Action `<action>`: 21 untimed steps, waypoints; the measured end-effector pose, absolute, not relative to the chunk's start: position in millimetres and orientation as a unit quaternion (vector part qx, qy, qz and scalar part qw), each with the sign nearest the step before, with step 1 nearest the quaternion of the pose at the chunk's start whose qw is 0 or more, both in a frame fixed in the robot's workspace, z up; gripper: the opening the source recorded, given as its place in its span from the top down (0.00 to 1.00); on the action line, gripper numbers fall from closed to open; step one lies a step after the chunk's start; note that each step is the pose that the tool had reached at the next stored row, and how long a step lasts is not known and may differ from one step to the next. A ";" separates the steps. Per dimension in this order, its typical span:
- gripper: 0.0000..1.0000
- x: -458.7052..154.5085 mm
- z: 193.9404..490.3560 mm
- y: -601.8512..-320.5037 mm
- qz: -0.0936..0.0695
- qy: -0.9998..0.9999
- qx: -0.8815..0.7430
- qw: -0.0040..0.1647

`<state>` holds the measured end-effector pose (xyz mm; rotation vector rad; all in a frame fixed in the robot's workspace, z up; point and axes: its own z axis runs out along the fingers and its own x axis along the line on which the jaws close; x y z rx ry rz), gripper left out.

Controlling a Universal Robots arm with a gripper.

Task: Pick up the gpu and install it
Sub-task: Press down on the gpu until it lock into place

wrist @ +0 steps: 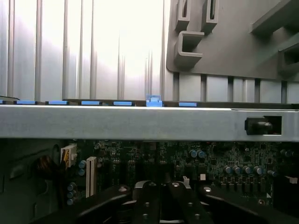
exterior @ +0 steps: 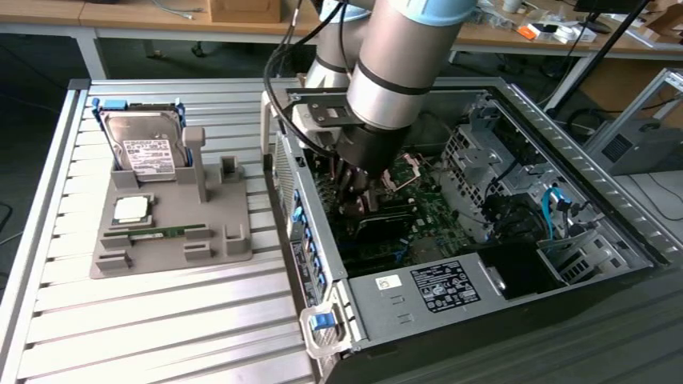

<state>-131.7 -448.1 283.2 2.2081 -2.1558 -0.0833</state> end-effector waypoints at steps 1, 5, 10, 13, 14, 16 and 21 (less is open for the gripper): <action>0.89 -133.4 283.2 -448.1 -0.026 -0.698 0.715 0.027; 0.89 -138.8 287.4 -448.2 -0.023 -0.697 0.716 0.024; 0.89 -152.1 288.0 -448.2 -0.018 -0.697 0.716 0.019; 0.89 -153.9 288.0 -448.1 -0.017 -0.697 0.716 0.018; 0.89 -154.0 288.0 -448.1 -0.017 -0.697 0.716 0.018; 0.89 -155.7 288.0 -448.2 -0.016 -0.697 0.716 0.018; 0.89 -160.7 288.0 -448.1 -0.015 -0.697 0.716 0.017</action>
